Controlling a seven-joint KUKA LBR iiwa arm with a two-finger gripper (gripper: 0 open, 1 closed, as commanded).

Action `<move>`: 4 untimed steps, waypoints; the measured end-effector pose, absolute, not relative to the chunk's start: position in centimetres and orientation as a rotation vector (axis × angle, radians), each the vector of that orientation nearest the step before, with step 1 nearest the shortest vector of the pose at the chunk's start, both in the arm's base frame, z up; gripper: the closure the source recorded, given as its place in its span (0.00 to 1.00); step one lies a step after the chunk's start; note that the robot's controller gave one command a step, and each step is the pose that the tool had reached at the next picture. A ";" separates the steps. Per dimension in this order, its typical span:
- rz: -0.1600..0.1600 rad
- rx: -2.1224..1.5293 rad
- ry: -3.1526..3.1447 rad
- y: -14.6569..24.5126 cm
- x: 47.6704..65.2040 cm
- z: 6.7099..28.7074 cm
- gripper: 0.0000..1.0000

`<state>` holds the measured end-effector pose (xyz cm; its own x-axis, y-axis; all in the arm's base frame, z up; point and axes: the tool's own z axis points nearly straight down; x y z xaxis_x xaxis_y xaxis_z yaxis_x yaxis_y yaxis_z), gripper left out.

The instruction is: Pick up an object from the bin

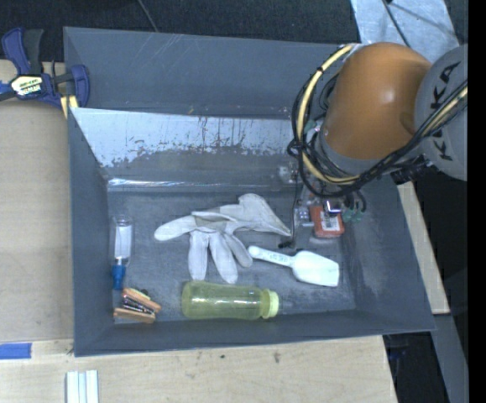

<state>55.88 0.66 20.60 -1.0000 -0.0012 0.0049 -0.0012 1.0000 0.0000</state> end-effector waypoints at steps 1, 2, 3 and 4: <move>0.000 0.001 -3.145 0.7 56.0 21.1 0.00; -0.001 -0.140 -3.145 -0.5 56.2 14.9 0.00; 0.000 -0.366 -3.119 -2.1 55.3 14.1 0.00; 0.000 -0.473 -3.110 -3.8 55.5 10.9 0.00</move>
Offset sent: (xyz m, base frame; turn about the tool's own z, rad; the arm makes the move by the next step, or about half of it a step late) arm 0.0017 -0.0267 -0.1360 0.2004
